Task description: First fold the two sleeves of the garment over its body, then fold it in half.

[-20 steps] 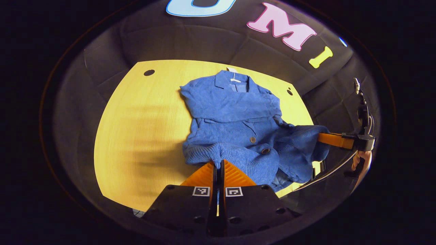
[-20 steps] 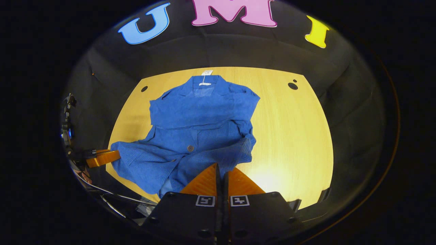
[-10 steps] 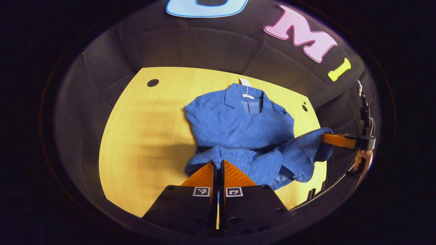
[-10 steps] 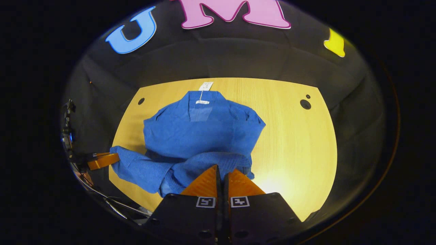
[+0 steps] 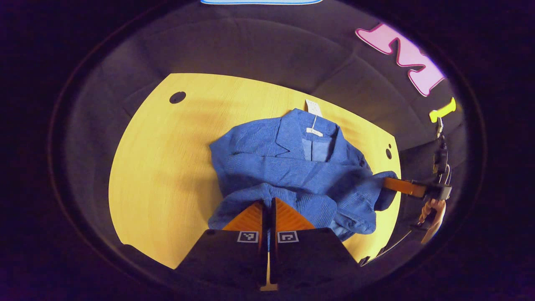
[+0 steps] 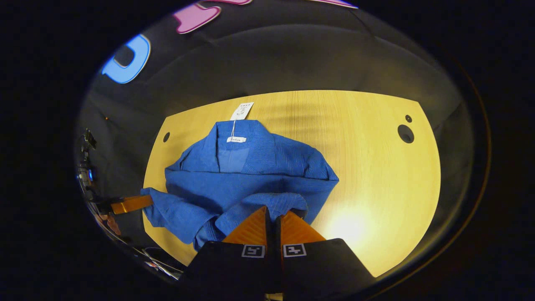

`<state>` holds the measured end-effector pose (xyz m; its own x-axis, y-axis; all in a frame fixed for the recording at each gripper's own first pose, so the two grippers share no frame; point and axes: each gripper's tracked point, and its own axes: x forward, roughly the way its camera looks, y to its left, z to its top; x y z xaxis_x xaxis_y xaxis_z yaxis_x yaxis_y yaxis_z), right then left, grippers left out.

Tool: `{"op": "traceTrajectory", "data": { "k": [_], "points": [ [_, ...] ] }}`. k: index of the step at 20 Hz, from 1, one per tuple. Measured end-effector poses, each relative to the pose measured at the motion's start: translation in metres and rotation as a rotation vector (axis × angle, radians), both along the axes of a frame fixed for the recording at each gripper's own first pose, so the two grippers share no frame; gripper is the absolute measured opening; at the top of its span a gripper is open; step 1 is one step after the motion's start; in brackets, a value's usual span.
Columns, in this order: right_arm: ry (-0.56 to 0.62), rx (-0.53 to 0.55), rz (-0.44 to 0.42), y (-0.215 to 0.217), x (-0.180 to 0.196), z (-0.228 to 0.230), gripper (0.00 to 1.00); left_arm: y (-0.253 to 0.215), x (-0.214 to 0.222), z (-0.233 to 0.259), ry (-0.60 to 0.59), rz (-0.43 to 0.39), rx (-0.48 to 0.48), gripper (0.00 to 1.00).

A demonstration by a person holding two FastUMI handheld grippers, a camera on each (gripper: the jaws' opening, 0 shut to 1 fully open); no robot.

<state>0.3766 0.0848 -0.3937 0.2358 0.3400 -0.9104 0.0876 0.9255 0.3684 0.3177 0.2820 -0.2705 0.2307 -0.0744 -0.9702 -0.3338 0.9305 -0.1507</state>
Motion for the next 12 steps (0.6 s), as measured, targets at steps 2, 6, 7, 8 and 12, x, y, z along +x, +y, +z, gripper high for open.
{"op": "traceTrajectory", "data": {
  "k": [2, 6, 7, 8, 12],
  "points": [
    [0.022, 0.023, -0.029, -0.004, 0.008, -0.015, 0.01, 0.009, 0.013, -0.009, 0.010, 0.062, -0.042, 0.00],
    [0.042, 0.100, -0.129, -0.012, 0.025, -0.034, 0.01, 0.028, 0.029, -0.024, 0.001, 0.143, -0.074, 0.00],
    [0.039, 0.120, -0.165, -0.016, 0.031, -0.036, 0.01, 0.030, 0.032, -0.026, -0.003, 0.153, -0.079, 0.00],
    [0.040, 0.147, -0.202, -0.017, 0.036, -0.037, 0.00, 0.031, 0.034, -0.028, -0.006, 0.168, -0.088, 0.00],
    [0.021, 0.190, -0.268, -0.028, 0.047, -0.044, 0.00, 0.033, 0.038, -0.033, -0.034, 0.217, -0.105, 0.00]
  ]
}}
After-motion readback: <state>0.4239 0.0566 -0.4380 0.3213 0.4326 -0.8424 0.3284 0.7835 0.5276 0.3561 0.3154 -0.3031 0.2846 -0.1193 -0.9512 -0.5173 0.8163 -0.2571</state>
